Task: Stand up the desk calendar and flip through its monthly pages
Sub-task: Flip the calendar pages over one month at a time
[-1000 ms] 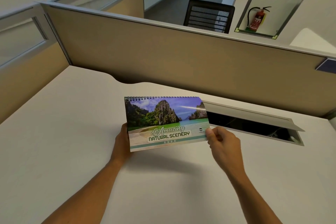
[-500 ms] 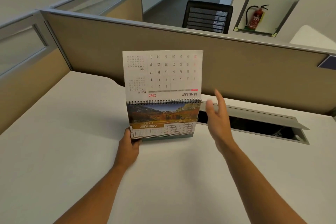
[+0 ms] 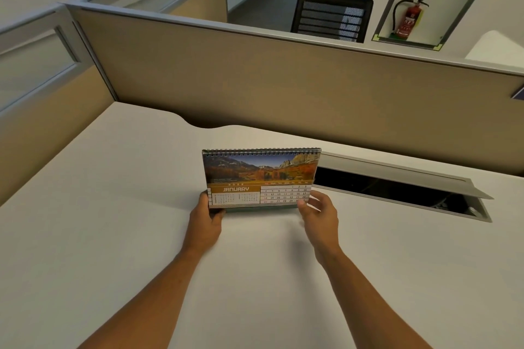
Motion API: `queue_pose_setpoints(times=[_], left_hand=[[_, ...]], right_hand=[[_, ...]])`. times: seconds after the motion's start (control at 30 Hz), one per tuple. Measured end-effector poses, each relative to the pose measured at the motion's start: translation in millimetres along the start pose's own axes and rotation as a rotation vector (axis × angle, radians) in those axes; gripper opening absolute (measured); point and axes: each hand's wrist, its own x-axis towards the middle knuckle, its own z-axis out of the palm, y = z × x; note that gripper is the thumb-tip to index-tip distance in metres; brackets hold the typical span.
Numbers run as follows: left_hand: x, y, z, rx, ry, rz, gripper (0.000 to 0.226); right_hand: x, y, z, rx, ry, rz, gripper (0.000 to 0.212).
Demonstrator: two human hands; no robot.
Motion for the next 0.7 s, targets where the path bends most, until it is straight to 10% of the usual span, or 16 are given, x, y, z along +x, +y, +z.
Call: queue_pose_setpoints(times=[0.7], left_hand=[[-1, 3, -4, 0.000, 0.026, 0.057, 0.033]], right_hand=[[-17, -2, -38, -0.169, 0.076, -0.206, 0.010]])
